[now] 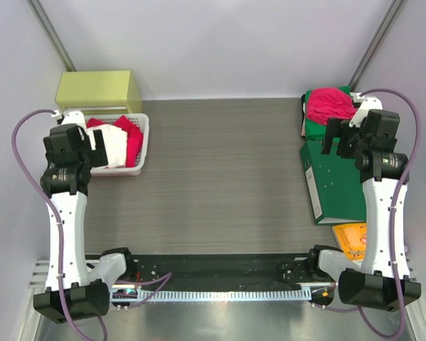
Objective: Fold and stack the t-shirts
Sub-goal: Put the neatly folded tshirt into the corner of the board with the right arm
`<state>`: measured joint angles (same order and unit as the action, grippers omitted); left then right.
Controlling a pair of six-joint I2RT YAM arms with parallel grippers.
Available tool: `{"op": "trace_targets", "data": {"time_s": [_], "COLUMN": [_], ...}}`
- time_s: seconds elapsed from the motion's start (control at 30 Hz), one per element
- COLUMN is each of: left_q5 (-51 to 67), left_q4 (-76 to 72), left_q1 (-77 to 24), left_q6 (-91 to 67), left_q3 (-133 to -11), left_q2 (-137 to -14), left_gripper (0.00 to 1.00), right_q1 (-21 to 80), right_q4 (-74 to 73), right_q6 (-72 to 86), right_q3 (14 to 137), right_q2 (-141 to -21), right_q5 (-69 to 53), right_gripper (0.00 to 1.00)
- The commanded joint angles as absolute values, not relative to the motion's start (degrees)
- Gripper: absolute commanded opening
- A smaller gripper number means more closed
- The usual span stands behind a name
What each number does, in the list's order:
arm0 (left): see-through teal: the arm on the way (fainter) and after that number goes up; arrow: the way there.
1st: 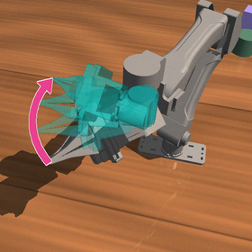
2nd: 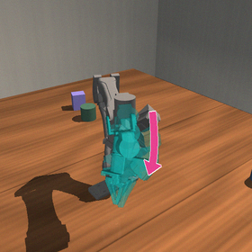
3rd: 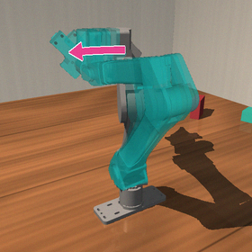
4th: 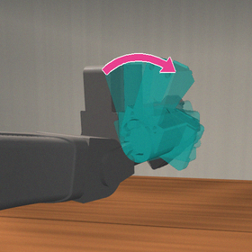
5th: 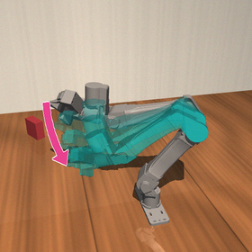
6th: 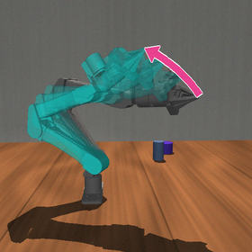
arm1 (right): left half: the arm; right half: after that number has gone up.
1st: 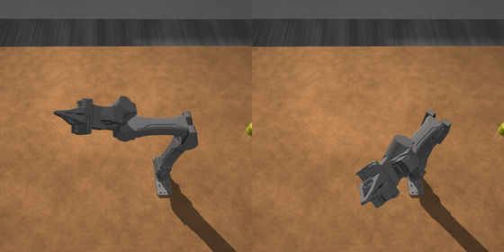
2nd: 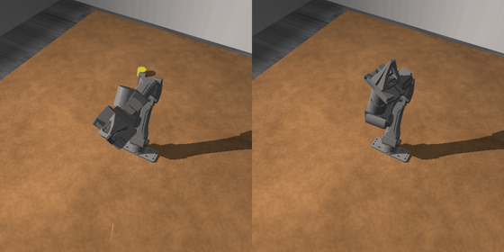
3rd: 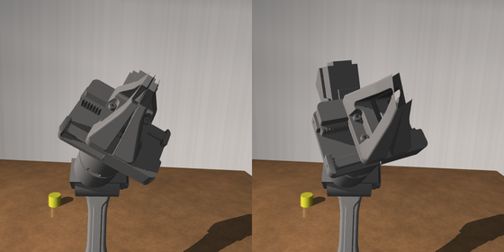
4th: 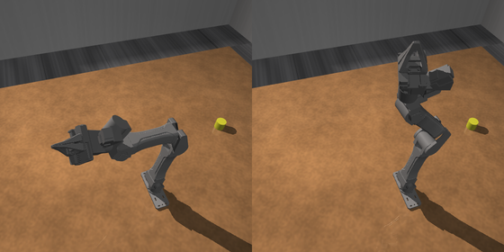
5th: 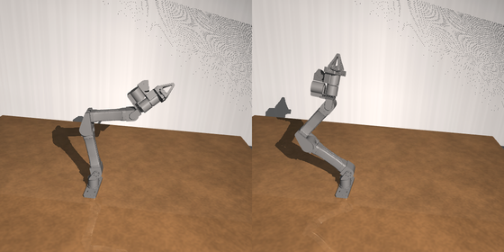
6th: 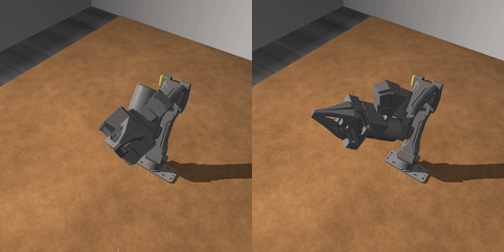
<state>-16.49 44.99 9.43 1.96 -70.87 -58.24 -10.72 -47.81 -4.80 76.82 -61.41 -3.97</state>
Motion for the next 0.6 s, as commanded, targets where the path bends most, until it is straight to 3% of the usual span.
{"op": "trace_targets", "data": {"time_s": [0.0,0.13,0.2,0.4,0.57], "left_q5": [-13.7,-19.15,-22.56,-42.34,-39.91], "left_q4": [54.3,61.86,64.32,59.07,58.19], "left_q1": [11.16,12.21,12.48,13.01,12.92], "left_q6": [0.35,-6.32,-12.34,-24.51,-21.99], "left_q3": [-74.17,-81.71,-83.75,-82.97,-81.56], "left_q2": [-62.04,-66.53,-66.45,-59.25,-60.46], "left_gripper": [1.0,1.0,1.0,0.97,0.95], "right_q1": [-10.99,-10.99,-10.9,-10.99,-10.99], "right_q4": [-51.68,-50.98,-50.36,-43.42,-42.89], "right_q6": [-3.08,2.44,11.13,3.81,0.26], "right_q3": [76.2,77.16,78.31,73.39,70.85], "right_q2": [-63.89,-61.1,-59.16,-50.9,-47.9], "right_q5": [-2.37,-2.2,3.65,12.83,10.89], "right_gripper": [1.0,1.0,1.0,1.0,1.0]}}
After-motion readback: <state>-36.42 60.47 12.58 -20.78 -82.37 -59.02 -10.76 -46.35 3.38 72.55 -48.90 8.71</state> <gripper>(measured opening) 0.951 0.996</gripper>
